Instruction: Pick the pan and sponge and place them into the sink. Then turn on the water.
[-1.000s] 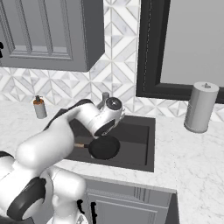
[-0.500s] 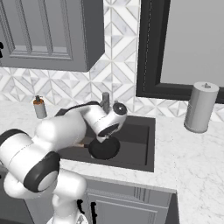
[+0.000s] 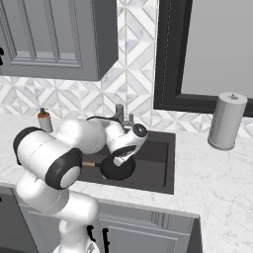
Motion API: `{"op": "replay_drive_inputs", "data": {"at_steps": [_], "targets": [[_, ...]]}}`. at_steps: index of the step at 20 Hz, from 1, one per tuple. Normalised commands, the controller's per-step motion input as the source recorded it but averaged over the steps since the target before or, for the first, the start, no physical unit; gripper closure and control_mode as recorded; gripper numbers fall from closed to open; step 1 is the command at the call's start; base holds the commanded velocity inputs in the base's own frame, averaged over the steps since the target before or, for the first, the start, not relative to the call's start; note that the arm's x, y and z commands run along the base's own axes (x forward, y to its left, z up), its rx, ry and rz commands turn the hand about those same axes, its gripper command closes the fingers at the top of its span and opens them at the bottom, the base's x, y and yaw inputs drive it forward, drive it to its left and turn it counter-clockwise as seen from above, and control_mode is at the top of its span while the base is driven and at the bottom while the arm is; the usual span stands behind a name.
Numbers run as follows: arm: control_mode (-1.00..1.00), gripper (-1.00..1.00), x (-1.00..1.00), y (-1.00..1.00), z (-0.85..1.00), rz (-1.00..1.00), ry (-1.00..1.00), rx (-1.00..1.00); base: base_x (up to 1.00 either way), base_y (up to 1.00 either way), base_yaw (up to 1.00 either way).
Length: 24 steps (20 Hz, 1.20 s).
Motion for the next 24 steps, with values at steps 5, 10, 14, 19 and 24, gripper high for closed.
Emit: {"op": "replay_drive_inputs", "data": {"at_steps": [5,10,14,19,24], "targets": [[-1.00,1.00,0.16,-0.10,-0.37,0.03,-0.01,0.03,0.00,0.00,0.00],[-1.00,1.00,0.08,-0.06,-0.34,0.00,-0.02,0.04,0.00,0.00,0.00],[-1.00,1.00,0.13,0.00,-0.31,0.00,0.00,0.00,0.00,0.00,0.00],[-1.00,1.00,0.11,0.00,-0.34,0.00,0.00,0.00,0.00,0.00,0.00],[-1.00,1.00,0.07,0.00,-0.35,0.00,0.00,0.00,0.00,0.00,0.00]]}}
